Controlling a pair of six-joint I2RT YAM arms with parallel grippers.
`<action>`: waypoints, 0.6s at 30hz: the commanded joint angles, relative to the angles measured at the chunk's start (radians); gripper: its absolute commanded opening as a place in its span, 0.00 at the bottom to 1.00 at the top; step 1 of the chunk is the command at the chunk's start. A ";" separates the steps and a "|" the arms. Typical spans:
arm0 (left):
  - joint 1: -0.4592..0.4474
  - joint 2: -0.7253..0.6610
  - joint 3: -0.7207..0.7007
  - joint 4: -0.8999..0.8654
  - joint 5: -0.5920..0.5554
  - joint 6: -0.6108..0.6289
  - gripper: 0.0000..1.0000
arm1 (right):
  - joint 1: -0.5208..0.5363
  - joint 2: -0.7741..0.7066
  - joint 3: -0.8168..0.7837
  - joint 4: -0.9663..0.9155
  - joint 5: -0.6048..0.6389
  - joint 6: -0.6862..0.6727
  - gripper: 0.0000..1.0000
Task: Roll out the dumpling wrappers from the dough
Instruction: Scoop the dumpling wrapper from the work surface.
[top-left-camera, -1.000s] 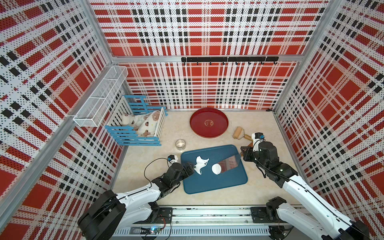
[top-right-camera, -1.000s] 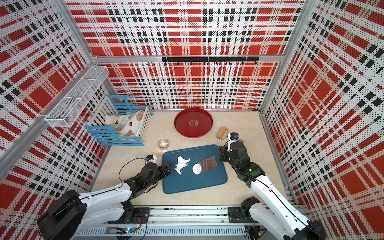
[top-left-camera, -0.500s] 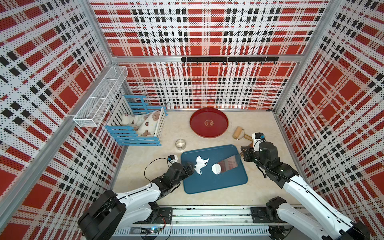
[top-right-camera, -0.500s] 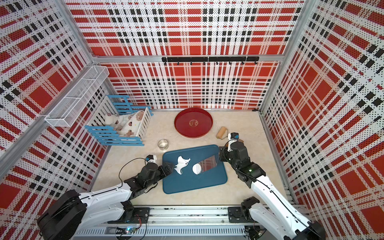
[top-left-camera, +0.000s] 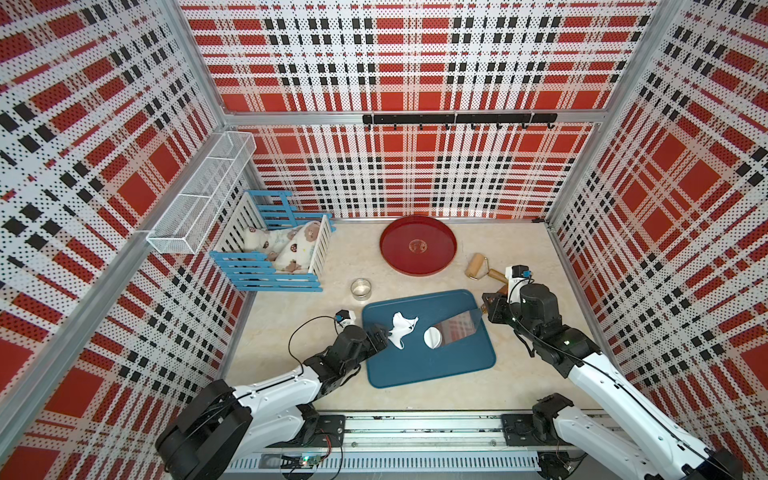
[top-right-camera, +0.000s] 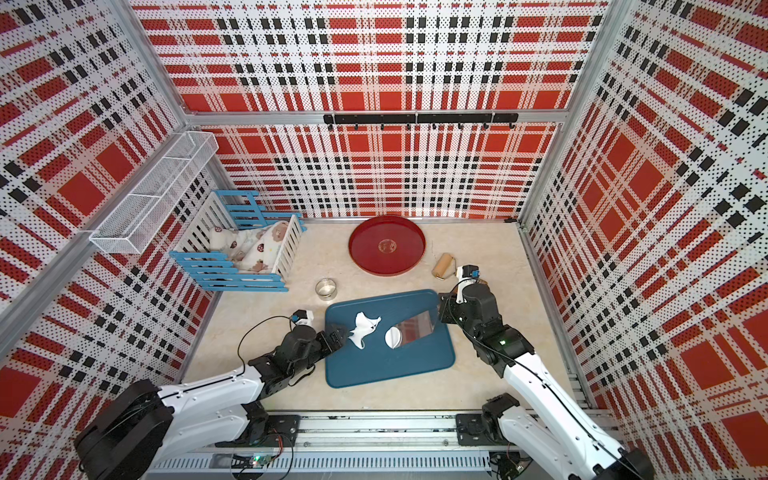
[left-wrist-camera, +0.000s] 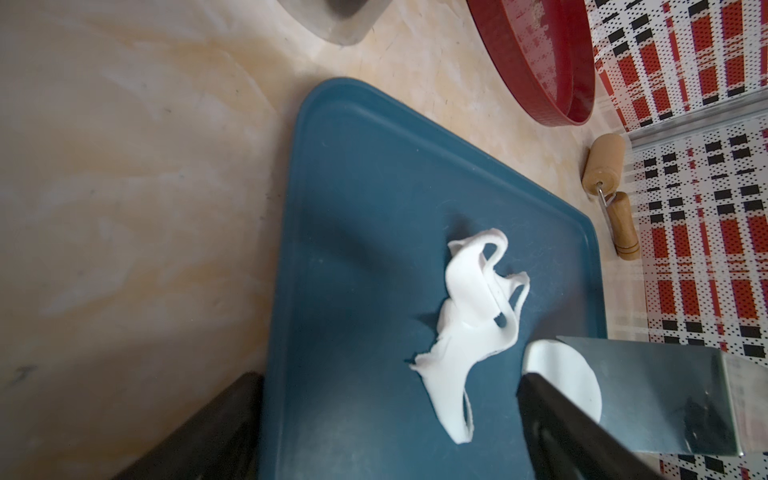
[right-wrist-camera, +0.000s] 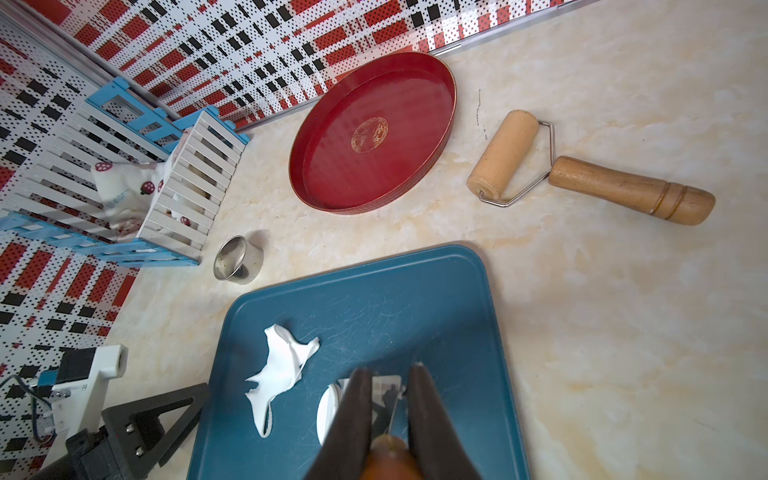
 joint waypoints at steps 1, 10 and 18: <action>0.000 0.004 -0.018 0.006 0.018 -0.006 0.99 | -0.006 -0.028 0.043 0.016 -0.020 0.015 0.00; 0.000 0.004 -0.020 0.007 0.017 -0.007 0.99 | -0.007 -0.035 0.054 0.007 -0.021 0.015 0.00; 0.000 0.004 -0.021 0.009 0.017 -0.007 0.99 | -0.008 -0.037 0.057 0.007 -0.021 0.015 0.00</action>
